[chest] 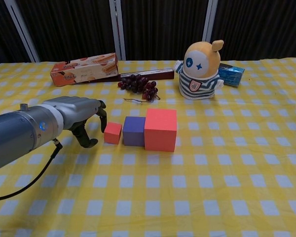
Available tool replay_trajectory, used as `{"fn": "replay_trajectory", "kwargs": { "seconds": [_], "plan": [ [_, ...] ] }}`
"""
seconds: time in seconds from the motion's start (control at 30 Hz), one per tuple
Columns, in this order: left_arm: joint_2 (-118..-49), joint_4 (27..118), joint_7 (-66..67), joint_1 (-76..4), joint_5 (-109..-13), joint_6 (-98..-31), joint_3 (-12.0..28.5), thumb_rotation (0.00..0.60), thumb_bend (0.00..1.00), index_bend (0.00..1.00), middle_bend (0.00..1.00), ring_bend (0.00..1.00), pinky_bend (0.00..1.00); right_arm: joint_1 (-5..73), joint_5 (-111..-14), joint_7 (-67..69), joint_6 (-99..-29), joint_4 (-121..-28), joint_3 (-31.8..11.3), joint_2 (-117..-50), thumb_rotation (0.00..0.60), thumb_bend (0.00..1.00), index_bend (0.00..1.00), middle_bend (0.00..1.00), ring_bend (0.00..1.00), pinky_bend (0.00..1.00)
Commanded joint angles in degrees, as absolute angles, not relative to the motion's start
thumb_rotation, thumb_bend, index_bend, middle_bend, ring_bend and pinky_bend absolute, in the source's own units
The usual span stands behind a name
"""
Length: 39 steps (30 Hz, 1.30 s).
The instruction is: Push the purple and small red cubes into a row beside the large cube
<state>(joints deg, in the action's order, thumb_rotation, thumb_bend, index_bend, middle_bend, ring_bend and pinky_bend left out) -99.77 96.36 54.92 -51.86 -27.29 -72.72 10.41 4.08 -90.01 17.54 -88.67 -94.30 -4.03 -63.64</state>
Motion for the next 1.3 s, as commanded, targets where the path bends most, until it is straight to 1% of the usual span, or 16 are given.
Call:
{"fn": "replay_trajectory", "kwargs": {
  "seconds": [0.03,1.3],
  "plan": [
    [-99.91,96.2,54.77,-51.86,-27.48,-72.66,10.45,0.6,0.44,0.36,0.0,0.0,0.1,4.09,-90.01,17.55,-88.65,-94.34,-4.02,-63.62,0.6,0.36,0.0,0.0,0.0,0.04],
    [-101.08,94.99,54.89,-51.44,-27.34,-71.97,10.07,0.6,0.44,0.36,0.0,0.0,0.1,4.14,-90.36,18.12,-89.25,-94.25,-4.2,-63.66,0.6,0.36,0.0,0.0,0.0,0.04]
  ]
}}
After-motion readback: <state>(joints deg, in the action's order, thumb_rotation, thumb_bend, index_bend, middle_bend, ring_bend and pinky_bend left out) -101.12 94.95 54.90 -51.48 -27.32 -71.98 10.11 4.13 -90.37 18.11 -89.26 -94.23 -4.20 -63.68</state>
